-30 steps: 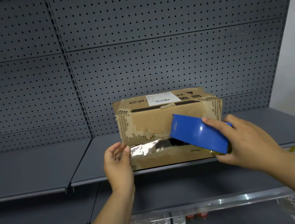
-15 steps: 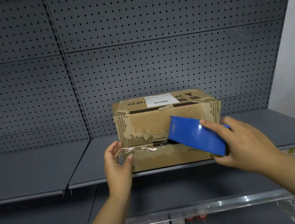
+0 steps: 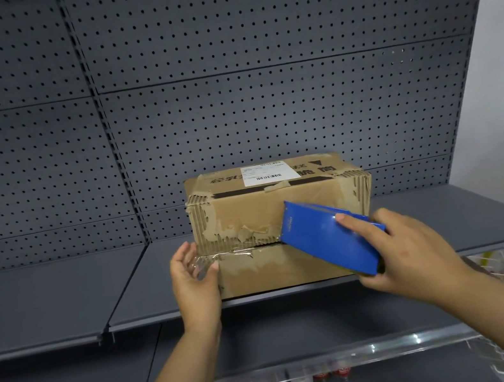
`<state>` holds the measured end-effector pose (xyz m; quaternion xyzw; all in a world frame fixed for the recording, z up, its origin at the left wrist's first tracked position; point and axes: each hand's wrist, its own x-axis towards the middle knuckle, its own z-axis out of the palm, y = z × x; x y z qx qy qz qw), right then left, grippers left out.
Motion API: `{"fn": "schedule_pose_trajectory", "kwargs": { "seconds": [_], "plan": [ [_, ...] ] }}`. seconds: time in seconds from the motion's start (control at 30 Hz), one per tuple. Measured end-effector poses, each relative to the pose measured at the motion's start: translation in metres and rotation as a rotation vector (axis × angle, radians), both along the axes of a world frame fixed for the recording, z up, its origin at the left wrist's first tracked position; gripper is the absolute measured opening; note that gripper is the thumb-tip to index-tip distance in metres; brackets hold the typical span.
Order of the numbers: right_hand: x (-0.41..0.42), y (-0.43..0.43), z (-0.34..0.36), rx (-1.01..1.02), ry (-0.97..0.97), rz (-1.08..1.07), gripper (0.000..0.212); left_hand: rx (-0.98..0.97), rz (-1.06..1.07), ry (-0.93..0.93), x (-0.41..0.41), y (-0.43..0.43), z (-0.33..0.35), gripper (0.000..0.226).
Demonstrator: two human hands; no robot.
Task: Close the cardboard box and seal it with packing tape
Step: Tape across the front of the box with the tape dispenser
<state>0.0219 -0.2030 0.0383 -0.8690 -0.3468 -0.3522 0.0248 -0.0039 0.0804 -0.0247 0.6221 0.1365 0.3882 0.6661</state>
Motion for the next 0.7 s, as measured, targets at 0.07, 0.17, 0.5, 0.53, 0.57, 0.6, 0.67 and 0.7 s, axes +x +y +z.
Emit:
{"fn": "schedule_pose_trajectory", "kwargs": {
  "seconds": [0.07, 0.17, 0.5, 0.53, 0.57, 0.6, 0.67, 0.7],
  "plan": [
    [0.001, 0.001, -0.001, -0.003, -0.023, -0.001, 0.102, -0.002, -0.028, 0.007, 0.001, 0.003, 0.001, 0.057],
    [0.002, 0.001, -0.002, -0.002, -0.050, -0.003, 0.103, 0.009, -0.068, 0.009, 0.002, 0.007, 0.004, 0.060],
    [0.006, 0.002, -0.005, -0.020, -0.079, 0.001, 0.103, -0.018, -0.001, 0.045, 0.015, -0.001, 0.005, 0.037],
    [0.006, 0.002, -0.006, -0.020, -0.079, 0.000, 0.103, 0.006, 0.016, 0.054, 0.016, -0.003, 0.005, 0.040],
    [0.005, 0.002, -0.006, -0.021, -0.081, -0.001, 0.103, 0.026, 0.028, 0.057, 0.018, -0.005, 0.005, 0.041],
    [0.006, 0.002, -0.006, -0.021, -0.084, -0.001, 0.103, 0.046, 0.037, 0.060, 0.019, -0.007, 0.006, 0.043],
    [0.006, 0.002, -0.006, -0.023, -0.091, 0.005, 0.102, 0.097, 0.060, 0.077, 0.022, -0.012, 0.006, 0.047],
    [0.007, 0.002, -0.006, -0.023, -0.096, 0.009, 0.102, 0.121, 0.074, 0.087, 0.023, -0.014, 0.006, 0.049]
  ]
}}
